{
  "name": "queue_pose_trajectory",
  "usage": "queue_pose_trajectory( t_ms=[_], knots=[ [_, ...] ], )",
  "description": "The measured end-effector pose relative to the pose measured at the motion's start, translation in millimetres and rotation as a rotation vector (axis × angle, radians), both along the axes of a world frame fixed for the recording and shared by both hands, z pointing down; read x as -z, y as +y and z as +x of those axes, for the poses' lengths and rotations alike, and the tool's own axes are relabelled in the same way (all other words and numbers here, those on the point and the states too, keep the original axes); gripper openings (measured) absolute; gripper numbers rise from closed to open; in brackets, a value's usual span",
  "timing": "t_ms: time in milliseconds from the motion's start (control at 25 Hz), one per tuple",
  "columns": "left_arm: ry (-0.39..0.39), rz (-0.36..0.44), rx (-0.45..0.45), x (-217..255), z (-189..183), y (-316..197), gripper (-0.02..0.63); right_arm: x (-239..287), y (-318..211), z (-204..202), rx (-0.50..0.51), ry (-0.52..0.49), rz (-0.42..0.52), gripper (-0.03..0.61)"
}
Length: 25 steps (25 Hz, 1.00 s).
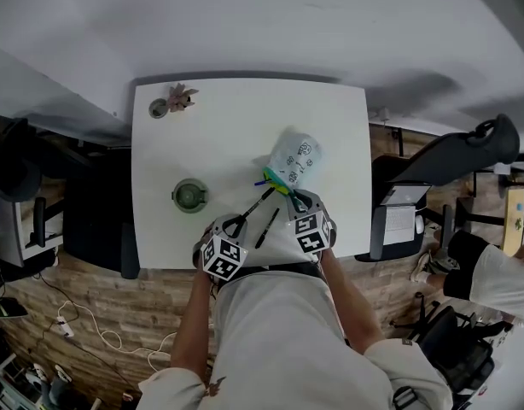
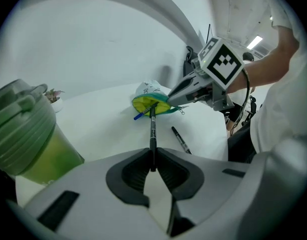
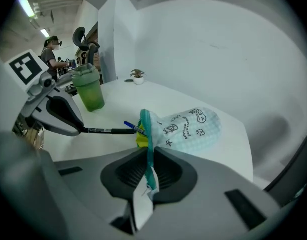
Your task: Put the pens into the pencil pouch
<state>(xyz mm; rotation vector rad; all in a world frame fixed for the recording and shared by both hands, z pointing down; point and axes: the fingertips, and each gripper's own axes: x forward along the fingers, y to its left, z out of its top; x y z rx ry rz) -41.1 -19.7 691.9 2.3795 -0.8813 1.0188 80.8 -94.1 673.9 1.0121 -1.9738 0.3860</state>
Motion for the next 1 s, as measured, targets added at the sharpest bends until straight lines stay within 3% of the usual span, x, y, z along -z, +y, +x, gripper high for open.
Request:
queue_pose_trajectory(
  t_ms=[1000],
  knots=[
    [0.061,0.027,-0.098,11,82,-64,0.04,24,18,-7,0.018,-0.095,0.021,0.038]
  ],
)
